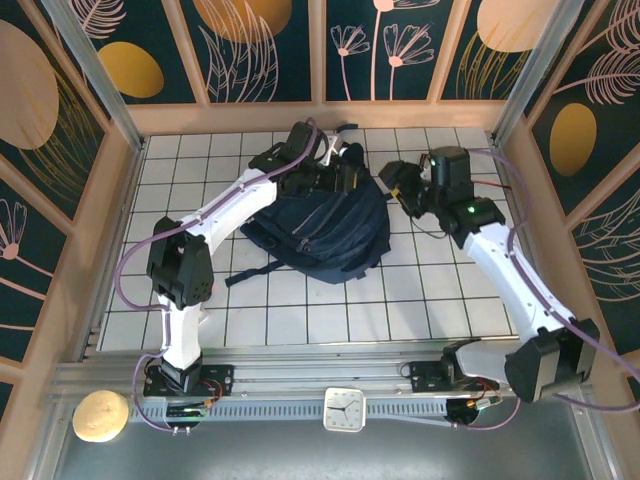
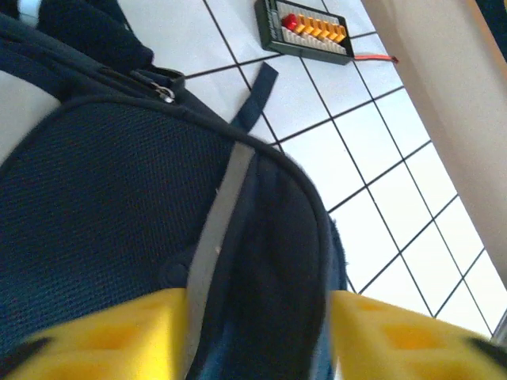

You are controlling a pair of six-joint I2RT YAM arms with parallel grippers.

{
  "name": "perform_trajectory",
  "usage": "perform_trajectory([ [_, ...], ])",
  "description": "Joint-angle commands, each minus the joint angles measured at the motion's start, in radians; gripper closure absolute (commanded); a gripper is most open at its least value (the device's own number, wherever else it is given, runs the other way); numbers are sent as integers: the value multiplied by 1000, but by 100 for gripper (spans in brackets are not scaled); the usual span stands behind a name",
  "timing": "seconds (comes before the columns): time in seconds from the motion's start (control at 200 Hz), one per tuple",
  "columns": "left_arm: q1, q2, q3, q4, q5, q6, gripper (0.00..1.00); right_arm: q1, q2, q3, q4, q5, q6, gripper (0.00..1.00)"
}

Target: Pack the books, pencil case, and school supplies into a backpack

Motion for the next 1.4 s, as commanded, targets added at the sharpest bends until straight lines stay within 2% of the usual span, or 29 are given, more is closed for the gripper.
perform_trajectory([
  [0.0,4,-132,-78,7,-3,-4,1,-6,-27,-94,-74,-21,-43,36],
  [0.135,49,-349,-290,-31,-81,-109,1,12,-26,-155,-62,-56,-56,36],
  [0.205,94,-462,-459,8,-68,-214,1,25,-20,-164,-57,-49,-60,36],
  [0.285,162,-585,-693,149,5,-361,1,30,-7,-164,-49,-57,-57,36],
  [0.355,225,-661,-889,338,87,-509,1,43,6,-150,-41,-61,-55,36],
  [0.445,274,-687,-1034,559,154,-666,1,64,31,-117,-51,-60,-66,36],
  [0.505,281,-663,-1045,615,163,-687,3,80,48,-96,-63,-55,-74,37],
  [0.726,296,-578,-1038,660,173,-684,15,120,41,-88,-77,-33,-59,37],
  [0.996,302,-527,-1025,692,200,-690,25,125,6,-127,-69,-16,-28,37],
  [1.396,303,-381,-960,728,231,-674,32,128,17,-108,-80,1,-20,38],
])
